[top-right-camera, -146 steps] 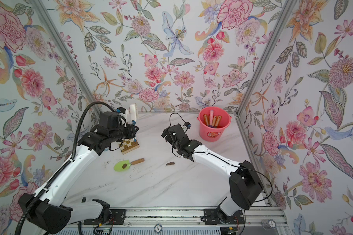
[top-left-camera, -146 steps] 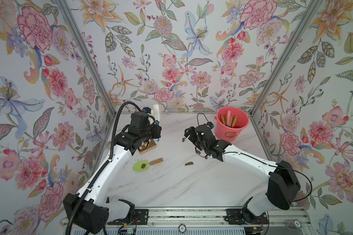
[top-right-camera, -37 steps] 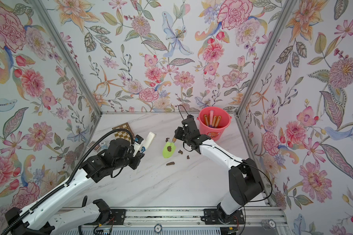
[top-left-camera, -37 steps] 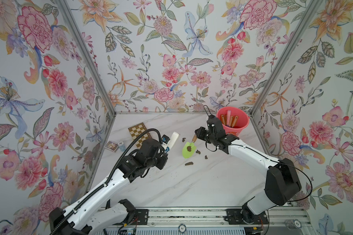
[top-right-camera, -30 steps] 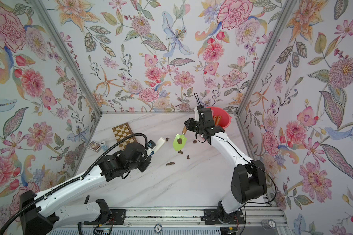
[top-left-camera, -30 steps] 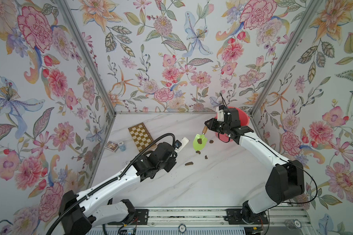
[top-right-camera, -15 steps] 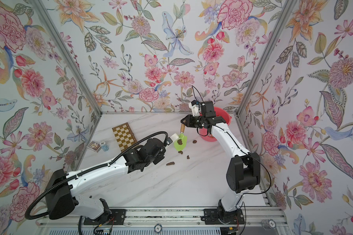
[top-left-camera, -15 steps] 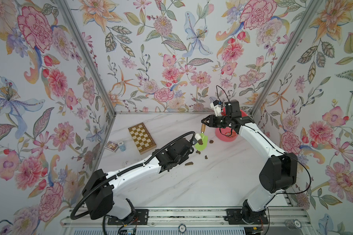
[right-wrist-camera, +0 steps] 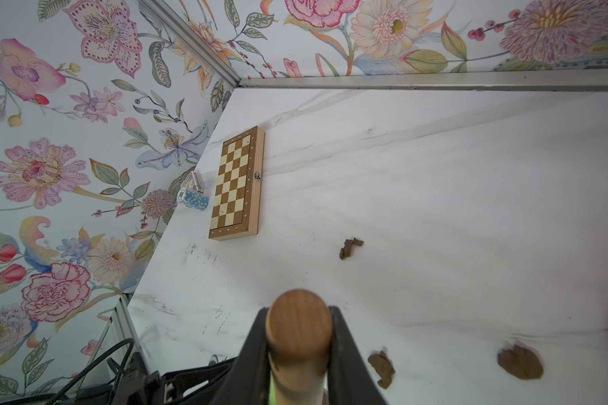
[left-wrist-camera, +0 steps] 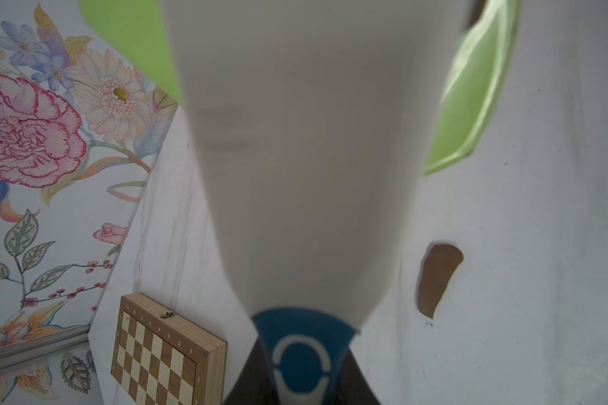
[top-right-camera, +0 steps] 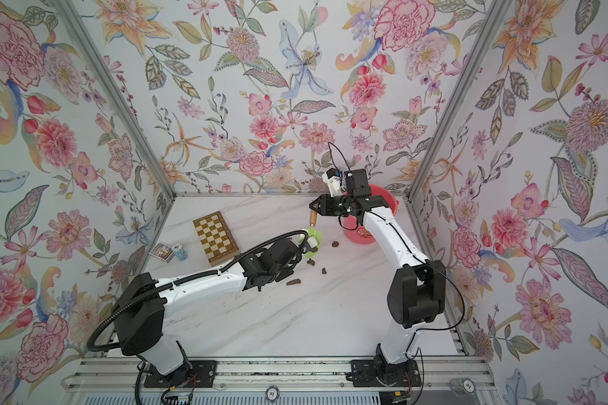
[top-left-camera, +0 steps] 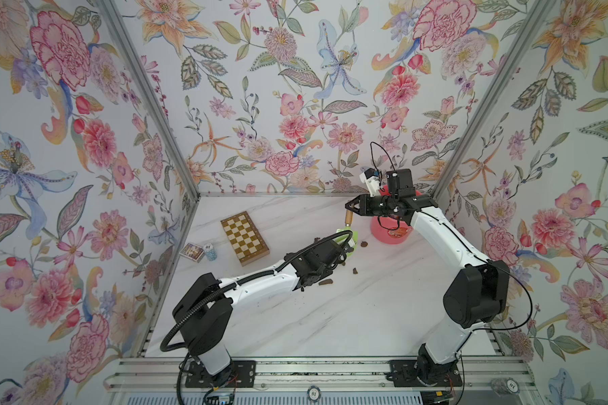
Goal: Brush the soil off the hand trowel and place it into the bucket
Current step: Brush off the soil from the hand trowel.
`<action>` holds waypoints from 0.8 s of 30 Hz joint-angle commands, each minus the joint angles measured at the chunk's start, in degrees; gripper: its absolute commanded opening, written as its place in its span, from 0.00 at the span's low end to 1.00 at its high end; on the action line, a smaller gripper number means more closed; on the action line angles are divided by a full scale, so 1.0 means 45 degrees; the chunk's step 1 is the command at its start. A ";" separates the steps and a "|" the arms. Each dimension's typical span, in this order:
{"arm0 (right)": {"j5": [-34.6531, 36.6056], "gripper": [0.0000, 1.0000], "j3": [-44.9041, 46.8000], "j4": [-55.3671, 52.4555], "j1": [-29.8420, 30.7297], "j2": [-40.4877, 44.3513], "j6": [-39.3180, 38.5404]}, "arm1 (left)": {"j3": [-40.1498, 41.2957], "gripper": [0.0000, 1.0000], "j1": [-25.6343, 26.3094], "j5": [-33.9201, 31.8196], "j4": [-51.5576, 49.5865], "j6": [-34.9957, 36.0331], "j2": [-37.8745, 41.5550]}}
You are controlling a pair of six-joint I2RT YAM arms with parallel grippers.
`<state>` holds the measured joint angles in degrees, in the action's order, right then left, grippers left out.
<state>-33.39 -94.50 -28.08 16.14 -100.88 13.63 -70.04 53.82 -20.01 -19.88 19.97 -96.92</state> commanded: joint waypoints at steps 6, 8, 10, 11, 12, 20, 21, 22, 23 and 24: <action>0.2150 0.20 -0.1108 0.0130 0.0397 0.0022 -0.0846 | -0.0351 0.00 0.0278 0.0498 -0.0958 -0.0649 -0.0572; 0.2508 0.19 -0.1308 0.0242 0.0427 -0.0076 -0.0937 | -0.0334 0.00 0.0330 0.0538 -0.1179 -0.0916 -0.0499; 0.2785 0.19 -0.1432 0.0397 0.0471 -0.0207 -0.1062 | -0.0334 0.00 0.0344 0.0506 -0.1301 -0.1240 -0.0272; 0.2927 0.19 -0.1522 0.0404 0.0497 -0.0295 -0.1149 | -0.0368 0.00 0.0324 0.0465 -0.1342 -0.1369 -0.0121; 0.3009 0.19 -0.1609 0.0402 0.0512 -0.0375 -0.1206 | -0.0456 0.00 0.0324 0.0376 -0.1410 -0.1497 0.0034; 0.2971 0.19 -0.1823 0.0091 0.0917 -0.0609 -0.1493 | -0.1870 0.00 -0.0157 -0.0034 -0.1335 -0.1218 0.0536; 0.2897 0.19 -0.1803 0.0040 0.0972 -0.0573 -0.1524 | -0.1996 0.00 -0.0274 -0.0045 -0.1211 -0.1066 0.0462; 0.2818 0.19 -0.1817 -0.0060 0.1055 -0.0542 -0.1563 | -0.2134 0.00 -0.0416 -0.0072 -0.1071 -0.0886 0.0347; 0.2726 0.19 -0.1820 -0.0144 0.1103 -0.0531 -0.1584 | -0.2238 0.00 -0.0530 -0.0099 -0.0929 -0.0737 0.0221; 0.2648 0.19 -0.1822 -0.0229 0.1136 -0.0475 -0.1566 | -0.2367 0.00 -0.0607 -0.0133 -0.0801 -0.0621 0.0099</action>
<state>-20.45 -100.92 -27.83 20.45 -103.04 7.68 -78.70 52.82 -18.55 -24.93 15.18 -96.42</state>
